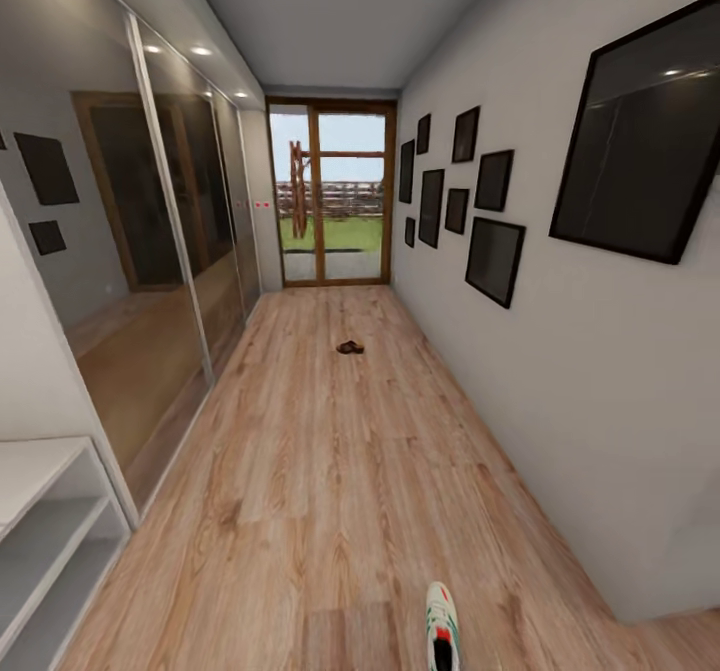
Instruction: Pick up the two gym shoes and the two sandals from the corridor floor and place them onto the hallstand (shoe rack) in the corridor, making sure they are on the rack and not on the floor. Arrange them so the two gym shoes are next to each other and the two sandals are next to each other.
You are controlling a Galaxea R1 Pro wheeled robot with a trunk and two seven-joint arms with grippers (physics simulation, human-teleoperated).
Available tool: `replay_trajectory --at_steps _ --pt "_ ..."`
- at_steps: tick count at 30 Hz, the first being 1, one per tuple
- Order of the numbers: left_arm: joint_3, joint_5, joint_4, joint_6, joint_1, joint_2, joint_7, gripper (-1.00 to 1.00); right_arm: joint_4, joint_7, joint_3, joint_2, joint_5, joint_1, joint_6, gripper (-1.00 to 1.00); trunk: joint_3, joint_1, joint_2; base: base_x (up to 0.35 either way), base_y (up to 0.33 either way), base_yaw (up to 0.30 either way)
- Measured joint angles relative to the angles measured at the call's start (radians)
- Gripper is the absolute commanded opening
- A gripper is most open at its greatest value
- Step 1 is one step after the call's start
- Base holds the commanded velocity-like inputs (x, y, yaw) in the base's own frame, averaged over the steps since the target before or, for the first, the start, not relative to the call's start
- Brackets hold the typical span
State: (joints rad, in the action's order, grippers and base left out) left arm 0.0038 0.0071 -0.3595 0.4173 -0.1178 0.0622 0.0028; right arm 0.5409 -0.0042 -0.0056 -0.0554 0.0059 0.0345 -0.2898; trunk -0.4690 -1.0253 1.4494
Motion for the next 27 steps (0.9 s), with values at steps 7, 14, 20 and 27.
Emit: replay_trajectory --at_steps 7,14,20,27 --pt "0.0 0.0 -0.001 0.0 0.0 0.001 0.0 1.0 0.0 0.0 0.0 0.0 0.0 0.0 0.0 1.0 0.0 0.0 0.0 -0.029 0.0 -0.268" --pt "0.0 0.001 -0.001 0.0 0.0 0.0 0.0 1.0 0.0 0.0 0.0 0.0 0.0 0.0 0.0 1.0 0.0 0.0 0.0 -0.001 0.0 -0.268" --pt "0.0 0.001 -0.001 0.0 0.0 0.0 0.0 1.0 0.0 0.0 0.0 0.0 0.0 0.0 0.0 1.0 0.0 0.0 0.0 0.0 0.0 -0.268" --pt "0.0 0.001 -0.001 0.0 0.0 -0.001 0.0 1.0 0.0 0.0 0.0 0.0 0.0 0.0 0.0 1.0 0.0 0.0 0.0 0.0 0.0 -0.228"
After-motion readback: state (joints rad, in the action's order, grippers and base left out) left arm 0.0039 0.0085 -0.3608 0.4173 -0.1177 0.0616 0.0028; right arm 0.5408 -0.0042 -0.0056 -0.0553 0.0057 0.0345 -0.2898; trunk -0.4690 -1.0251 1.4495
